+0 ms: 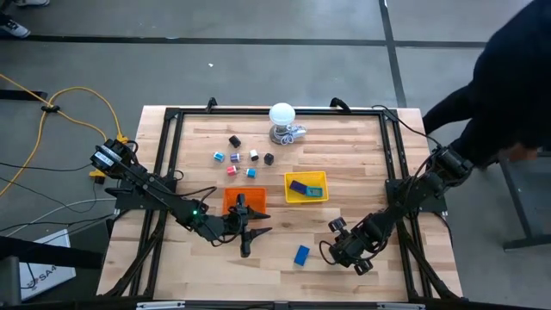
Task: Pick & Place Office items
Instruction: Put the white digital clock into the yellow bin
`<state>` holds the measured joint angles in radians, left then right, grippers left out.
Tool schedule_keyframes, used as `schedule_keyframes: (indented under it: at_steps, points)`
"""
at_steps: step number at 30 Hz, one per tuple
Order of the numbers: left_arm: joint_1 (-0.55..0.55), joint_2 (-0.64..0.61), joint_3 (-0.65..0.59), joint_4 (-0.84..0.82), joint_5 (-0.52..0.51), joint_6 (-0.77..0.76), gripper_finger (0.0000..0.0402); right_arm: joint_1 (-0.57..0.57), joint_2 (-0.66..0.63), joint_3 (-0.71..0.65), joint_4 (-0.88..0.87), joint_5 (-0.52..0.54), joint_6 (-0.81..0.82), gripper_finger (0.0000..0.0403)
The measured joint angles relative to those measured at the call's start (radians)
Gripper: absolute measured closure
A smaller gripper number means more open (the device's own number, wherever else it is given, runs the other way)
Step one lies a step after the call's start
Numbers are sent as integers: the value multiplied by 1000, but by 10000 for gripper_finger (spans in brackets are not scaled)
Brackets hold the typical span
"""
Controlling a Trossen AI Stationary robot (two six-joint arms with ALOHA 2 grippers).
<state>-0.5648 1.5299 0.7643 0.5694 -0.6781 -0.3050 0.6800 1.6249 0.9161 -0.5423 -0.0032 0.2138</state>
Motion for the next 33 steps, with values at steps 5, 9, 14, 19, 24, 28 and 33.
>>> schedule_keyframes:
  at_steps: [5, 9, 14, 19, 24, 28, 33]
  points:
    - [0, 0, 0, 0, 0, 0, 236, -14, -10, 0, -17, -4, -6, 345]
    - [0, 0, 0, 0, 0, -1, 236, -57, -48, 11, -70, -7, -17, 345]
    - [0, 0, 0, 0, 0, -3, 236, -149, -113, 37, -141, -4, -84, 346]
    - [0, 0, 0, 0, 0, -3, 236, -291, -177, 56, -161, 4, -117, 346]
    - [0, 0, 0, 0, 0, -3, 236, -454, -206, 58, -158, 13, -145, 346]
    - [0, 0, 0, 0, 0, -3, 236, -568, -206, 58, -134, 70, -188, 346]
    - [0, 0, 0, 0, 0, -3, 236, -674, -206, 58, -80, 73, -237, 346]
